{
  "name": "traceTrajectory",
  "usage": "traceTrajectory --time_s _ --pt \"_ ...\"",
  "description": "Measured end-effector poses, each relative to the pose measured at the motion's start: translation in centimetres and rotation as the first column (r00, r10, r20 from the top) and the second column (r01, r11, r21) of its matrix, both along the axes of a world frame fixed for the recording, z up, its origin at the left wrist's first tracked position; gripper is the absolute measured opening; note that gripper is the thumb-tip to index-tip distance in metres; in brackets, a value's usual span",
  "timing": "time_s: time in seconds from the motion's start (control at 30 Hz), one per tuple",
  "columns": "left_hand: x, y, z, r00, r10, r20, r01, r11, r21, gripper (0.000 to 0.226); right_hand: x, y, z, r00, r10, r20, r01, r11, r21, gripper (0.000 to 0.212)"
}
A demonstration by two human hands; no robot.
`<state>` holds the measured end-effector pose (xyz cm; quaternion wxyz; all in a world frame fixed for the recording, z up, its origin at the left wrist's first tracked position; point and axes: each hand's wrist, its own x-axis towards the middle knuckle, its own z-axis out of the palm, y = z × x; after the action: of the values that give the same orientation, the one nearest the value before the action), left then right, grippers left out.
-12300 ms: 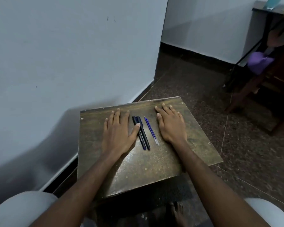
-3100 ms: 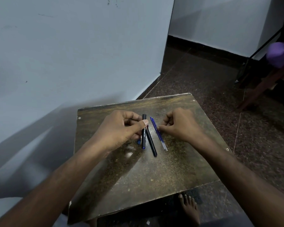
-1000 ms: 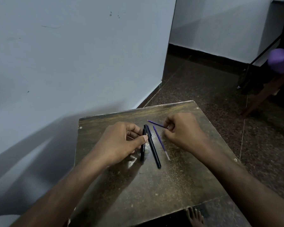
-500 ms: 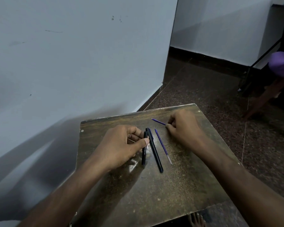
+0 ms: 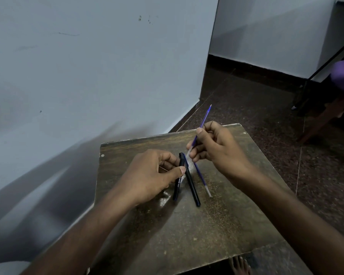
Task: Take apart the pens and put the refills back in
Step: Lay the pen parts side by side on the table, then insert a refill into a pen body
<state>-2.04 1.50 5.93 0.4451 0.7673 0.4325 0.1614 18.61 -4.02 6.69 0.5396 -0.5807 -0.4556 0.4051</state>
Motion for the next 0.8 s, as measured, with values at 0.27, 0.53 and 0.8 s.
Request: traceTrajectory --time_s 0.27,0.53,0.8 --pt "0.1 -0.1 -0.1 1.0 -0.007 0.0 0.007 1.0 0.03 0.01 -0.2 -0.2 -0.1 0.997 0.046 0.059 -0.045 0.999 -0.008 0.018" --pt "-0.7 0.8 0.8 1.0 0.004 0.005 -0.005 0.997 0.078 0.008 -0.1 -0.5 -0.1 0.888 0.135 0.44 -0.141 0.99 -0.019 0.02" --pt "-1.5 1.8 1.0 0.997 0.071 -0.003 -0.071 0.992 0.107 0.003 -0.8 -0.9 -0.6 0.308 0.301 0.903 -0.159 0.952 -0.263 0.062"
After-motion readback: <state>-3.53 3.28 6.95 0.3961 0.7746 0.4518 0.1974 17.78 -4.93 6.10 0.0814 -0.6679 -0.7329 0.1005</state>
